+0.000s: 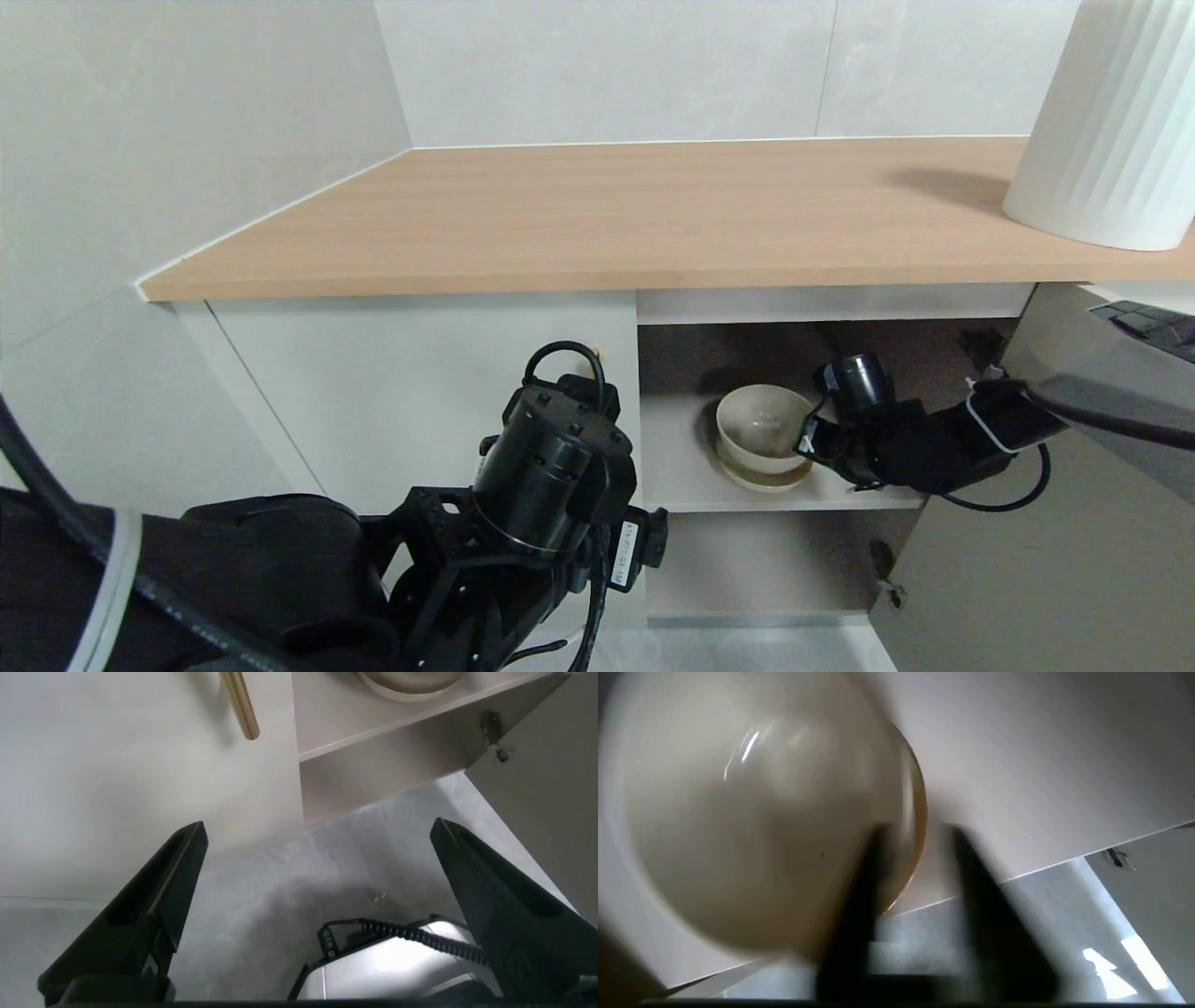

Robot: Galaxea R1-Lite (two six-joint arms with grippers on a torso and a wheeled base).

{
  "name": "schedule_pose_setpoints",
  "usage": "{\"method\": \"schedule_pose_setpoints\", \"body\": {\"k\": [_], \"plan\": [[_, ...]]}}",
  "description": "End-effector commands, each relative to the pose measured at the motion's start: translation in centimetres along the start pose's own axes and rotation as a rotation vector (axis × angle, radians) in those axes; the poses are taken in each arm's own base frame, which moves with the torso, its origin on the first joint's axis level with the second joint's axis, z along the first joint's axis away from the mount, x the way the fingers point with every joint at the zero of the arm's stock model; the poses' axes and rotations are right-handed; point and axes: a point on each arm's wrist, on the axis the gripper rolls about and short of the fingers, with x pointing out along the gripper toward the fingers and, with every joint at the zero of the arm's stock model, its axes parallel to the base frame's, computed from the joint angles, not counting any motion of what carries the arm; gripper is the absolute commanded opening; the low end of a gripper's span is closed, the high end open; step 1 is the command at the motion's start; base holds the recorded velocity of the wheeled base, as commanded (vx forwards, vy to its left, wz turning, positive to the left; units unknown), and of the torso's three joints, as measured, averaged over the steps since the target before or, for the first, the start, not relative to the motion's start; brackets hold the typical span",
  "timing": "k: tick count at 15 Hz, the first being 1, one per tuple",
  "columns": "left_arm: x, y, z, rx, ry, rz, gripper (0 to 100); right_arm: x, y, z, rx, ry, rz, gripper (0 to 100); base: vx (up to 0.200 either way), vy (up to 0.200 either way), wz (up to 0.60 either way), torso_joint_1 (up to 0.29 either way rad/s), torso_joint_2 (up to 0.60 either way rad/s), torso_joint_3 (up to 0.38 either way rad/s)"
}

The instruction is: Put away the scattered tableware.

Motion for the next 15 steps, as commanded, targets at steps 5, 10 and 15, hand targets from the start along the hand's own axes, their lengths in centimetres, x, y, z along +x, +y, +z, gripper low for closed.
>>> {"method": "schedule_pose_setpoints", "body": {"k": [5,10,15], "plan": [[-0.2,0.7,0.5,-0.022,-0.016,0.01,100,-2.5,0.3,0.5,-0.009,0.015,0.057,100,0.0,0.0,0.0,0.0,0.0,0.0],[-3.6,6.8,2.9,-0.208,-0.12,0.077,100,-14.6,-1.2,2.3,-0.153,0.052,0.219,100,0.0,0.0,0.0,0.0,0.0,0.0],[-7.2,11.9,0.7,-0.275,-0.153,0.191,100,-25.6,-4.3,2.0,-0.22,0.102,0.27,100,0.0,0.0,0.0,0.0,0.0,0.0]]}}
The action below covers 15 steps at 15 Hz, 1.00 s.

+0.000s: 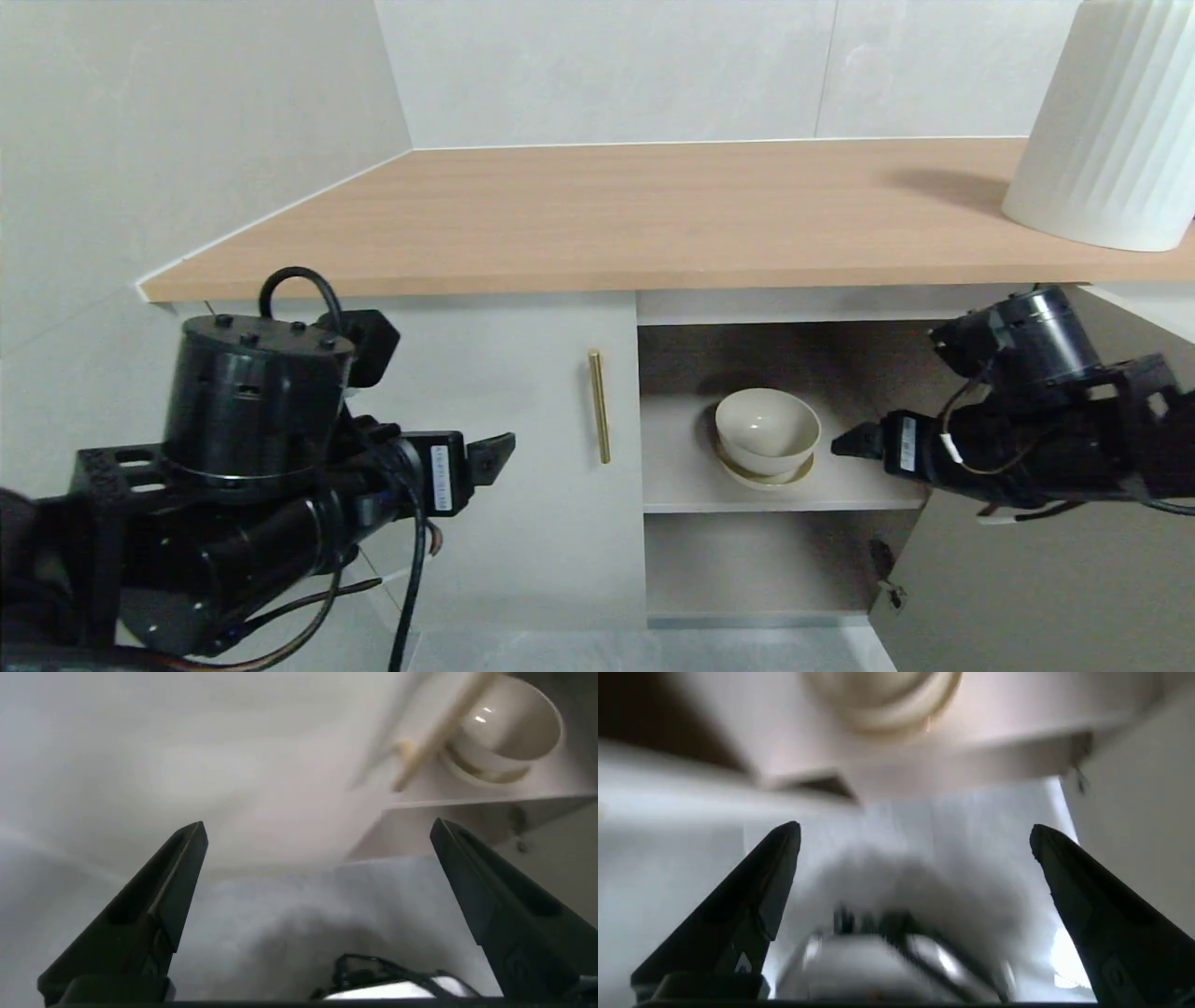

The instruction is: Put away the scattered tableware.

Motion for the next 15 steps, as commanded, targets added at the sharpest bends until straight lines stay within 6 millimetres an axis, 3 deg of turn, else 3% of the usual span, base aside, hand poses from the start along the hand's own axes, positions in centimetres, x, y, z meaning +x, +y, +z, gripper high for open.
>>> {"method": "schedule_pose_setpoints", "body": {"k": [1,2,4,8,15], "plan": [[-1.7,2.6,-0.4,-0.035,-0.026,0.052,100,-8.1,-0.7,-1.6,-0.052,-0.021,0.078,100,0.0,0.0,0.0,0.0,0.0,0.0],[-1.7,3.3,-0.4,-0.048,-0.028,0.077,100,-9.5,-0.9,-1.9,-0.064,-0.003,0.079,100,0.0,0.0,0.0,0.0,0.0,0.0],[-1.7,3.4,-0.2,-0.038,-0.035,0.082,100,-10.5,-0.8,-1.4,-0.104,-0.007,0.079,100,0.0,0.0,0.0,0.0,0.0,0.0],[-0.9,2.6,-0.2,-0.009,-0.017,0.073,100,-10.5,-1.2,-2.0,-0.153,0.04,0.064,100,0.0,0.0,0.0,0.0,0.0,0.0],[-1.2,2.6,0.0,-0.013,-0.032,0.07,100,-10.5,-1.0,-2.6,-0.175,0.083,0.058,100,-0.2,0.0,0.0,0.002,0.0,0.003]]}}
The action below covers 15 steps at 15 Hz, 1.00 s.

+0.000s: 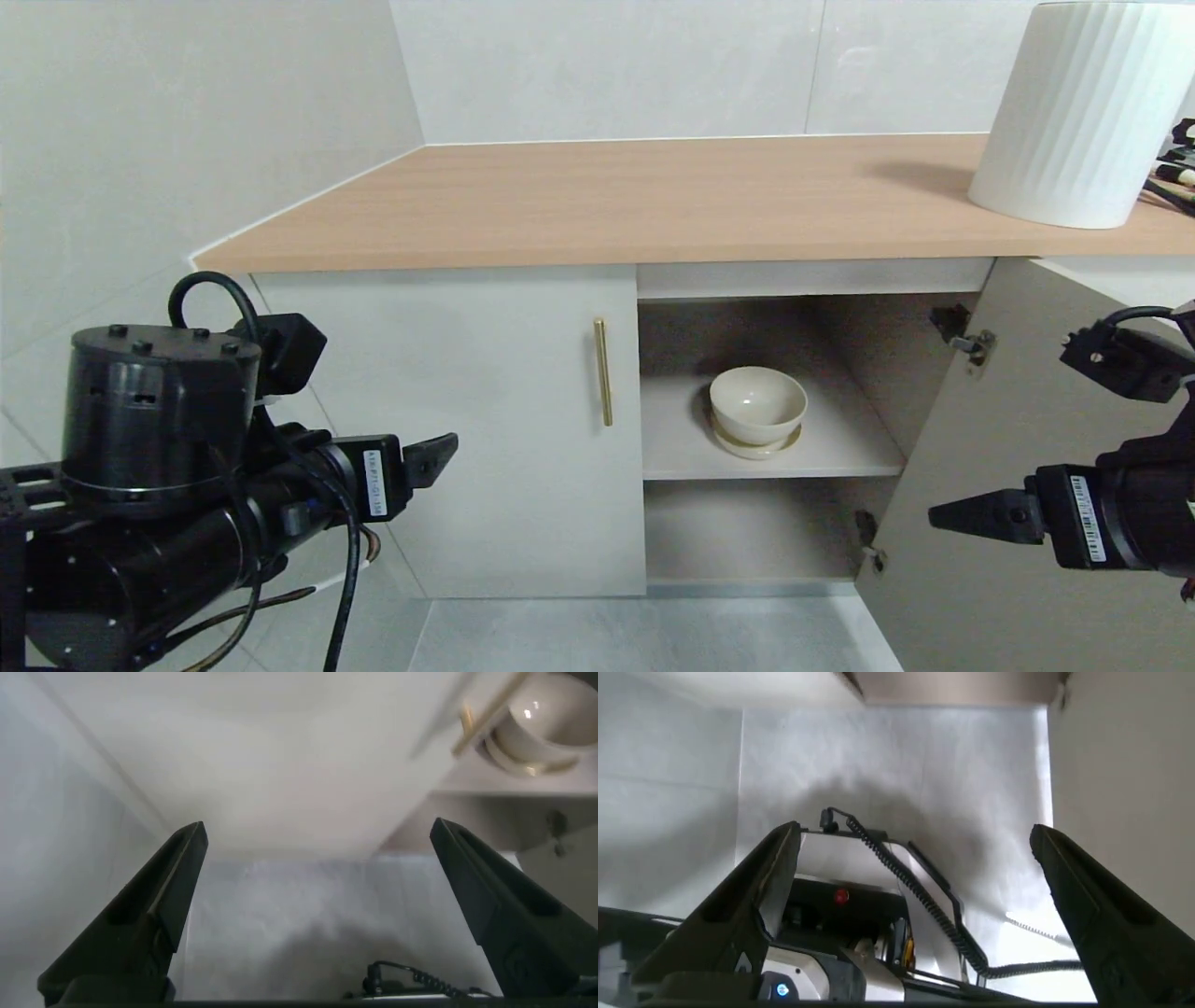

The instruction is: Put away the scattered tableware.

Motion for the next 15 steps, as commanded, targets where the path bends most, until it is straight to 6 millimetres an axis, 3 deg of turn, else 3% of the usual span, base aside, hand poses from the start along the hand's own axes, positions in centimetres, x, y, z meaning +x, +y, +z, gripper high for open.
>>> {"method": "schedule_pose_setpoints", "body": {"k": [1,13,15], "plan": [[0.0,0.0,0.0,-0.001,0.001,0.001,100,0.1,0.0,-0.1,-0.004,0.008,-0.002,100,-0.2,0.0,0.0,0.002,0.0,0.002],[0.0,0.1,-0.3,0.003,0.008,0.005,100,1.3,0.2,-0.9,-0.03,0.082,-0.024,100,-0.2,0.0,0.0,0.001,0.0,0.004],[-0.1,0.2,-0.4,0.004,0.01,0.005,100,1.1,0.1,-1.1,-0.029,0.08,-0.025,100,0.0,0.0,0.0,0.0,0.0,0.0]]}}
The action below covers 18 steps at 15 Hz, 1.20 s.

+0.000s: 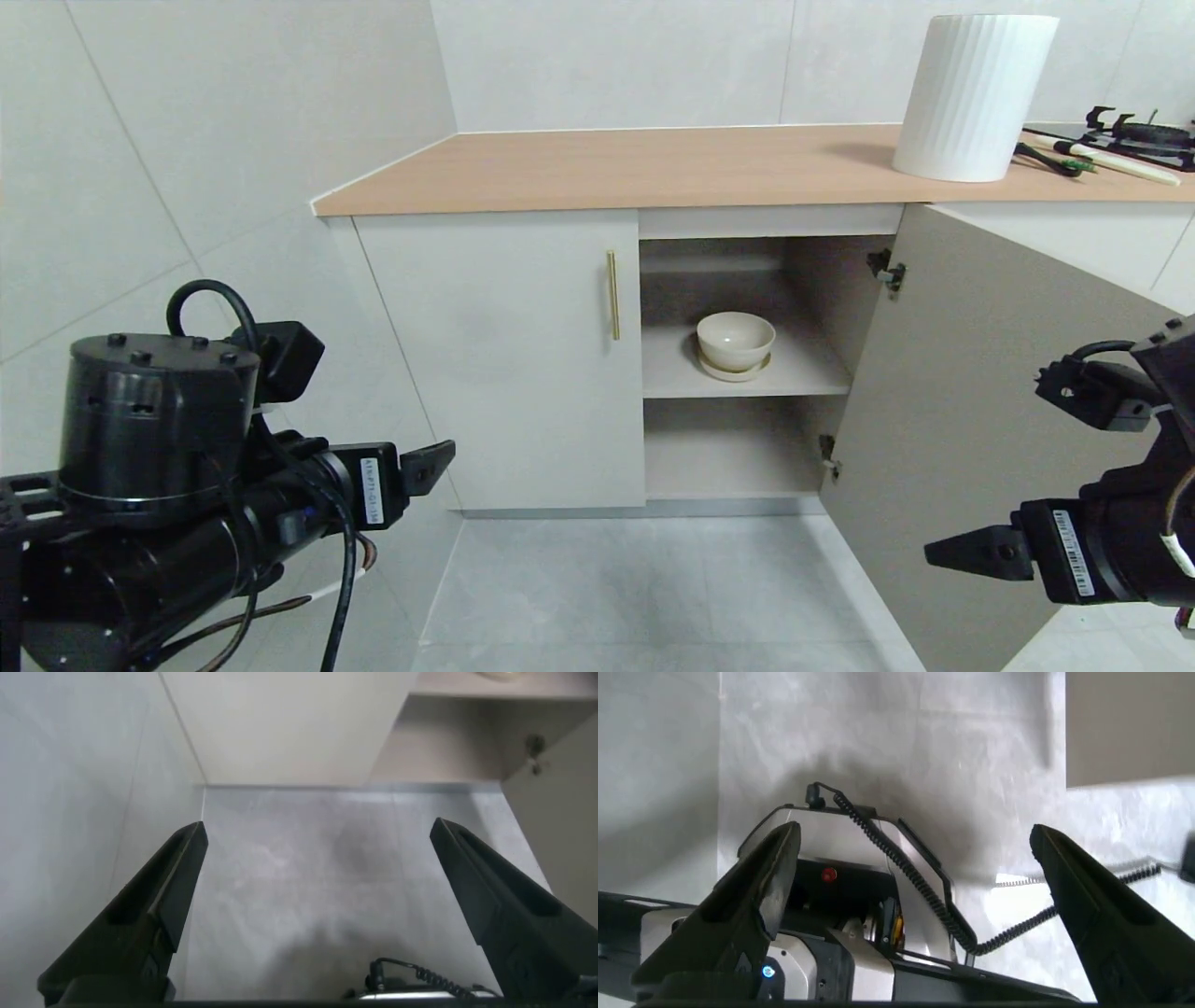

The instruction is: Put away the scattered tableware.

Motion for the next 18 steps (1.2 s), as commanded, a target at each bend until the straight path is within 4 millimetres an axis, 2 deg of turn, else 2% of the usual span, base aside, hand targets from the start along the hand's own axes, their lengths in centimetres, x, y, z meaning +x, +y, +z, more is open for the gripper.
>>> {"method": "schedule_pose_setpoints", "body": {"k": [1,7,14,18], "plan": [[-0.3,0.1,0.1,-0.004,-0.008,-0.003,100,-0.3,-0.3,-0.5,0.004,-0.004,-0.002,100,0.0,0.0,0.0,0.0,0.0,0.0],[-0.9,0.3,0.2,-0.004,-0.024,-0.01,100,-2.9,-1.9,-2.9,0.025,-0.068,0.021,100,0.0,0.0,0.0,0.0,0.0,0.0],[-0.7,0.3,0.1,0.001,-0.018,-0.006,100,-2.7,-2.0,-3.1,0.022,-0.06,0.013,100,0.0,0.0,0.0,0.0,0.0,0.0],[-0.6,0.3,0.1,0.003,-0.015,-0.006,100,-2.6,-2.3,-3.2,0.03,-0.043,-0.008,100,0.0,-0.2,0.0,-0.002,0.0,0.005]]}}
